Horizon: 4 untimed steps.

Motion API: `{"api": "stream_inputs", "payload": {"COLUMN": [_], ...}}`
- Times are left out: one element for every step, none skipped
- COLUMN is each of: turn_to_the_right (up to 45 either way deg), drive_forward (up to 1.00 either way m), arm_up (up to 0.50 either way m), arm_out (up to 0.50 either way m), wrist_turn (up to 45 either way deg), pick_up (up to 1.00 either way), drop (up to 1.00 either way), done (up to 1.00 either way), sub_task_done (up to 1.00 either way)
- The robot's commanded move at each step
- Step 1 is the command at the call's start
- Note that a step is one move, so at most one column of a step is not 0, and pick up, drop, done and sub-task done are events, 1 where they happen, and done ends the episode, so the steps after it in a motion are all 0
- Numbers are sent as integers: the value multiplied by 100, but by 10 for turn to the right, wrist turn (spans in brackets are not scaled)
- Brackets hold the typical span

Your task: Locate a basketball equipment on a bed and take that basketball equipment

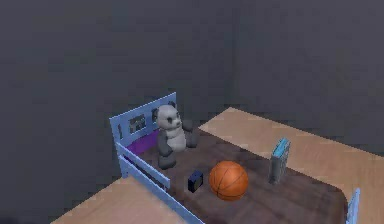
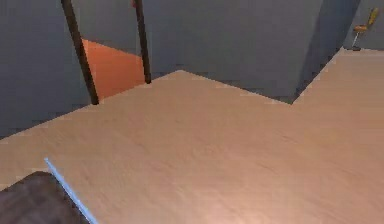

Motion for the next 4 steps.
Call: {"api": "stream_inputs", "payload": {"turn_to_the_right": [0,-450,-210,0], "drive_forward": [35,0,0,0], "arm_up": [0,0,0,50], "arm_out": [0,0,0,0], "wrist_turn": [0,0,0,0], "pick_up": [0,0,0,0], "drop": [0,0,0,0], "done": [0,0,0,0], "sub_task_done": [0,0,0,0]}}
